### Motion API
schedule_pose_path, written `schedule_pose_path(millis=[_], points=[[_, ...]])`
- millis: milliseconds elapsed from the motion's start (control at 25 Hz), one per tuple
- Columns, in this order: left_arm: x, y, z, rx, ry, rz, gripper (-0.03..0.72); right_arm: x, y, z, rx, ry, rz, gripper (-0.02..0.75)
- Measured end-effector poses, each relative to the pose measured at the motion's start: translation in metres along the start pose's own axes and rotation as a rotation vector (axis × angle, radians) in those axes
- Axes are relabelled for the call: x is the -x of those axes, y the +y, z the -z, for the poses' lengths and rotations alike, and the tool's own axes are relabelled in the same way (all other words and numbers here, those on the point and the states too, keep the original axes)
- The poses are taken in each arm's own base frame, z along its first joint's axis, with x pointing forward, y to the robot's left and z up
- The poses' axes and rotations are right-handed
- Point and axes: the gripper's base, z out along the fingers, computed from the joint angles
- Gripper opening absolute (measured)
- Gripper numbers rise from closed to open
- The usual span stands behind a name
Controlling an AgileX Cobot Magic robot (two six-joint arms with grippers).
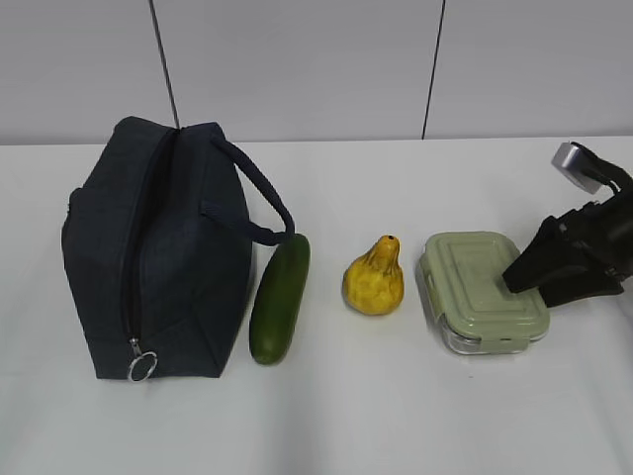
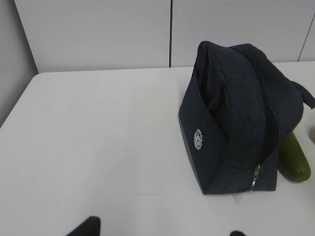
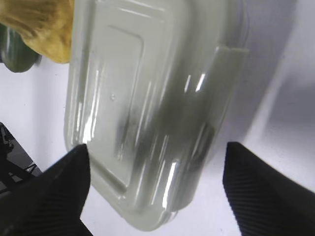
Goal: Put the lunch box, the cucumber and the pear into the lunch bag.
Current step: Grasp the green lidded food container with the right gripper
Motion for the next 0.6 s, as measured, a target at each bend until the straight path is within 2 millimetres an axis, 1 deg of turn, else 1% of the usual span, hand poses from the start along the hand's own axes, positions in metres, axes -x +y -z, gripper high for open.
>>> schedule_pose_path(millis=[80,240,320,600], points=[[0.000,0.000,0.000,0.000,0.000,0.000,0.451,-0.001,-0.005,-0.006,0.013,0.010,-0.018,0.644],[0.000,0.000,0.000,0.000,0.000,0.000,0.451,-0.002,-0.019,-0.025,0.079,-0.003,-0.079,0.643],[0.000,0.000,0.000,0.000,0.000,0.000,0.451,-0.001,-0.022,-0.030,0.111,-0.019,-0.091,0.643],[0.000,0.000,0.000,0.000,0.000,0.000,0.451,0.003,-0.024,-0.033,0.136,-0.045,-0.075,0.622]])
